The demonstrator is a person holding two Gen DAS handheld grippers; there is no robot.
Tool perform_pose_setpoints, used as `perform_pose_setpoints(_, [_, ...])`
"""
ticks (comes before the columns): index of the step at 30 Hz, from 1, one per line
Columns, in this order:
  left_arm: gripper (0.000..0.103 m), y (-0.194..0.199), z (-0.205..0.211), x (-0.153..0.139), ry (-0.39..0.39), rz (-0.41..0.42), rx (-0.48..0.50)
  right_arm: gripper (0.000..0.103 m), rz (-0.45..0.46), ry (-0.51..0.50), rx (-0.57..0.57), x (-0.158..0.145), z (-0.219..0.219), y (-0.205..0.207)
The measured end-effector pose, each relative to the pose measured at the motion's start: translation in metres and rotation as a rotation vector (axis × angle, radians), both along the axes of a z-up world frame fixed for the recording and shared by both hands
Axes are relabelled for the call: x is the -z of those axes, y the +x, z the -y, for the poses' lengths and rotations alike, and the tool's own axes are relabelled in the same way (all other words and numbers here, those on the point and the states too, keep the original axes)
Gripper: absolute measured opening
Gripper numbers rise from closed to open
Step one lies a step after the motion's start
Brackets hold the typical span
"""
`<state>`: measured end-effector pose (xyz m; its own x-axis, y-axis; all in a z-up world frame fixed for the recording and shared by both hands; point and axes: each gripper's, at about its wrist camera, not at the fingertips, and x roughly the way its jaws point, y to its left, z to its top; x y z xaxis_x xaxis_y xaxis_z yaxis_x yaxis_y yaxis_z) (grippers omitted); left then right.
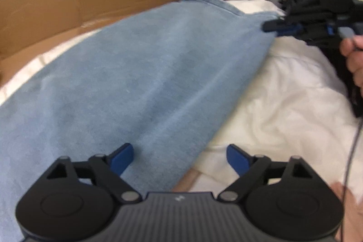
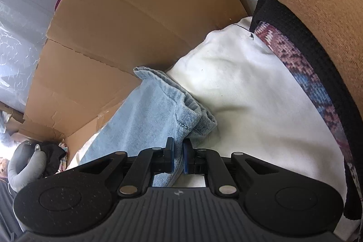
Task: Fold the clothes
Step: 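Pinch the jeans side edge with the left gripper while the right gripper holds the hem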
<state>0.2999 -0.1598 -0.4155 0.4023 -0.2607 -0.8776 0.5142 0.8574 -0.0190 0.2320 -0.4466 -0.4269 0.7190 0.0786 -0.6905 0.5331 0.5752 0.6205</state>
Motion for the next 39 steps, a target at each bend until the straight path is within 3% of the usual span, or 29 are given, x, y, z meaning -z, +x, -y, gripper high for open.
perform_pose_setpoints(1, [0.087,0.001,-0.001,0.0,-0.005,0.005,-0.019,0.006,0.0,0.003,0.002,0.0,0.0,0.0])
perform_pose_setpoints(5, [0.07,0.003,-0.007,-0.009,-0.03,0.019,-0.063,0.006,-0.002,0.003,0.007,0.0,0.001,-0.002])
perform_pose_setpoints(9, [0.064,0.002,-0.021,-0.02,-0.101,0.031,-0.083,0.007,-0.005,-0.022,-0.011,-0.002,-0.001,0.0])
perform_pose_setpoints(11, [0.052,0.002,-0.025,-0.024,-0.125,0.043,-0.085,0.01,-0.002,-0.041,-0.026,-0.005,-0.003,0.0])
perform_pose_setpoints(12, [0.047,0.002,-0.026,-0.025,-0.139,0.043,-0.084,0.012,-0.001,-0.047,-0.032,-0.006,-0.004,0.0])
perform_pose_setpoints(13, [0.035,0.003,-0.026,-0.025,-0.154,0.035,-0.079,0.016,-0.002,-0.05,-0.037,-0.006,-0.005,-0.001])
perform_pose_setpoints(14, [0.025,0.004,-0.026,-0.025,-0.165,0.028,-0.072,0.024,-0.003,-0.052,-0.043,-0.006,-0.005,-0.001])
perform_pose_setpoints(15, [0.021,0.004,-0.025,-0.025,-0.174,0.025,-0.068,0.033,-0.002,-0.05,-0.05,-0.006,-0.007,-0.002])
perform_pose_setpoints(17, [0.015,0.005,-0.024,-0.025,-0.186,0.023,-0.066,0.038,0.003,-0.05,-0.066,-0.007,-0.01,-0.003])
perform_pose_setpoints(28, [0.008,0.019,-0.037,-0.04,-0.268,0.013,-0.113,0.038,0.013,-0.094,-0.238,-0.011,-0.05,-0.006])
perform_pose_setpoints(39, [0.007,0.017,-0.034,-0.035,-0.272,-0.006,-0.102,0.038,-0.025,-0.313,-0.443,-0.004,-0.11,0.024])
